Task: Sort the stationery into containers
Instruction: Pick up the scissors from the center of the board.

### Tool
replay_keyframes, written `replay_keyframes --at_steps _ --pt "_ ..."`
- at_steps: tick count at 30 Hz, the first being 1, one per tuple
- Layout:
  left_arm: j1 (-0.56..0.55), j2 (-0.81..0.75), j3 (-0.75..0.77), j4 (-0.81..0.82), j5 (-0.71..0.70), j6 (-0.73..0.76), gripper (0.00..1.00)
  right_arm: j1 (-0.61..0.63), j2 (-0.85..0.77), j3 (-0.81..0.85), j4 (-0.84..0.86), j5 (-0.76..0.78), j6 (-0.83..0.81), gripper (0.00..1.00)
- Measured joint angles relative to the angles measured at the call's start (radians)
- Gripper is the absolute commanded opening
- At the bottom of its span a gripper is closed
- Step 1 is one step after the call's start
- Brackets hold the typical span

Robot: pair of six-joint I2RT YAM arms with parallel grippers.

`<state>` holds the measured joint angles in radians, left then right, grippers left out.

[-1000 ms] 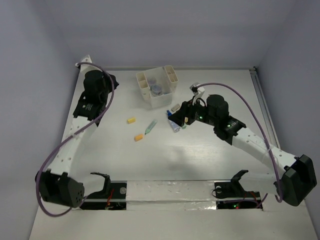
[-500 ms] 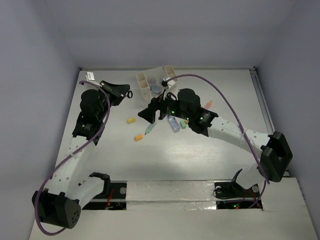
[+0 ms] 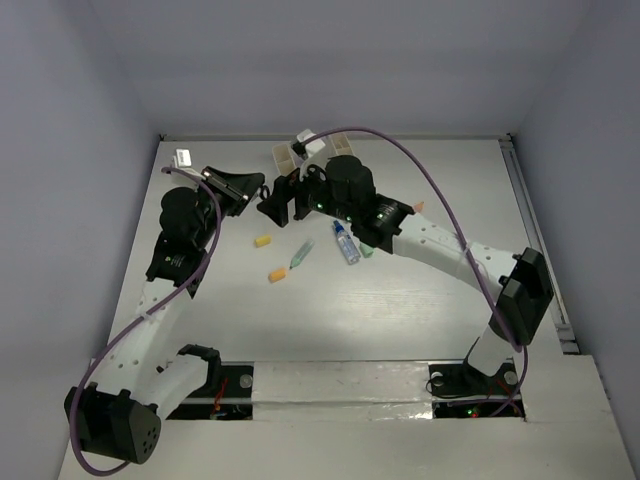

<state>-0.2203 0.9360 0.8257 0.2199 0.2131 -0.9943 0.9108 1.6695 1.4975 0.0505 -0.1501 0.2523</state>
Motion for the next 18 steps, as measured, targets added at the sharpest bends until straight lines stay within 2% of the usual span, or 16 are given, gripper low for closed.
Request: replay_keyframes --at_steps 5,8,9,11,12,15,18 --pt "0.0 0.001 0.0 0.016 0.018 -0.003 0.0 0.0 0.043 0.067 -0.037 0.026 -0.022 0.73" --pt "0.0 0.001 0.0 0.023 0.023 -0.003 0.0 0.0 0.067 0.087 -0.062 0.043 -0.031 0.55" --pt "0.0 0.001 0.0 0.023 0.023 -0.003 0.0 0.0 0.072 0.089 -0.071 0.047 -0.034 0.47" --pt "0.0 0.0 0.0 0.023 0.024 -0.003 0.0 0.0 0.08 0.091 -0.077 0.055 -0.038 0.4" --pt "0.0 -0.002 -0.001 0.023 0.023 -0.002 0.0 0.0 0.083 0.091 -0.08 0.058 -0.038 0.3" --pt "0.0 -0.005 -0.002 0.022 0.023 -0.001 0.0 0.0 0.086 0.092 -0.082 0.065 -0.037 0.17" --pt "0.0 -0.01 -0.002 0.019 0.023 0.003 0.0 0.002 0.086 0.092 -0.08 0.073 -0.037 0.0"
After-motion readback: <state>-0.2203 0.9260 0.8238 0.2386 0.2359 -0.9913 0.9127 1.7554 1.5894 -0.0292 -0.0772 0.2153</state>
